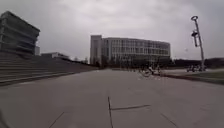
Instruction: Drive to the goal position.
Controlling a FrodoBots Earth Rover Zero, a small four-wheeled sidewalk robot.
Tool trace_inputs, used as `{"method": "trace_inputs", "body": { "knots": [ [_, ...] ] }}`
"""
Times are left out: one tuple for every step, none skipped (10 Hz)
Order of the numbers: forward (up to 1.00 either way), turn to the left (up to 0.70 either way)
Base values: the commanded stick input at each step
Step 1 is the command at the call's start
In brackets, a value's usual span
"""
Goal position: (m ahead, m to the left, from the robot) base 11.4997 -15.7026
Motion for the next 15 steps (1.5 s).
{"method": "trace_inputs", "body": {
  "knots": [
    [1.00, -0.15],
    [1.00, -0.25],
    [1.00, -0.04],
    [1.00, 0.00],
    [1.00, 0.00],
    [1.00, -0.19],
    [1.00, -0.21],
    [1.00, -0.07],
    [1.00, 0.00],
    [1.00, -0.07],
    [1.00, -0.09],
    [1.00, 0.00],
    [1.00, 0.00],
    [1.00, 0.00],
    [1.00, -0.10]
  ]
}}
